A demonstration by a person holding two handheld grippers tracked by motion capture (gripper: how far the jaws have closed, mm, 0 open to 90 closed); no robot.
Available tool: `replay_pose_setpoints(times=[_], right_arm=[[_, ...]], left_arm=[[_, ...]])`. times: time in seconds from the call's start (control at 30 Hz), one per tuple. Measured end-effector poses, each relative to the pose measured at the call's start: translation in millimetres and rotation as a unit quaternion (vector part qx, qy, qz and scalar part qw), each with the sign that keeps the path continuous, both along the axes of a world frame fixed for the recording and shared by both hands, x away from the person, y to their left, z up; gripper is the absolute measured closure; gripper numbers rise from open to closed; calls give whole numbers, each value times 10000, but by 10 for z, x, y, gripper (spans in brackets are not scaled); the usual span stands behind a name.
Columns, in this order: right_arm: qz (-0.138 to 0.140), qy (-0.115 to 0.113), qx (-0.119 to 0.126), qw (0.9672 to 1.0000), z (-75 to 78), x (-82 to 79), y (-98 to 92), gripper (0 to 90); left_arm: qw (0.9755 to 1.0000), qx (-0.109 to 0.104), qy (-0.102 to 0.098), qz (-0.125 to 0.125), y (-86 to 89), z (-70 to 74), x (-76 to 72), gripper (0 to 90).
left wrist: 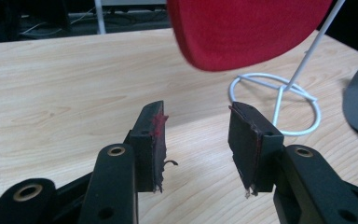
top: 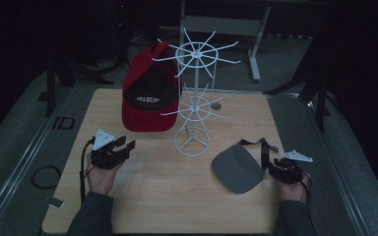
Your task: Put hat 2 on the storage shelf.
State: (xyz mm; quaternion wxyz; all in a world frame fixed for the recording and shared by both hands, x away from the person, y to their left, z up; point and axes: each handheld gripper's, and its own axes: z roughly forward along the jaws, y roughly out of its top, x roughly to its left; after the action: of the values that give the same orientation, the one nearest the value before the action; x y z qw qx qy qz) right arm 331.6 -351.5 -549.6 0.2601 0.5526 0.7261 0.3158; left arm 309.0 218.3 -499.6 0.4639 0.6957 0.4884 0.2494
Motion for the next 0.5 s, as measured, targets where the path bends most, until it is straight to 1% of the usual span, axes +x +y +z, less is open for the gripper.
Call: replay_pose_setpoints(times=[0.13, 0.3, 0.5], right_arm=[[74, 5, -35, 10000, 24, 49, 17, 635], [103, 49, -99, 9999, 28, 137, 19, 636], [128, 173, -193, 9996, 14, 254, -6, 640]], left_arm=[[9999, 53, 90, 16, 13, -66, 4, 560], [9997, 179, 121, 82, 3, -144, -1, 553], [9994, 275, 172, 101, 4, -206, 11, 540]])
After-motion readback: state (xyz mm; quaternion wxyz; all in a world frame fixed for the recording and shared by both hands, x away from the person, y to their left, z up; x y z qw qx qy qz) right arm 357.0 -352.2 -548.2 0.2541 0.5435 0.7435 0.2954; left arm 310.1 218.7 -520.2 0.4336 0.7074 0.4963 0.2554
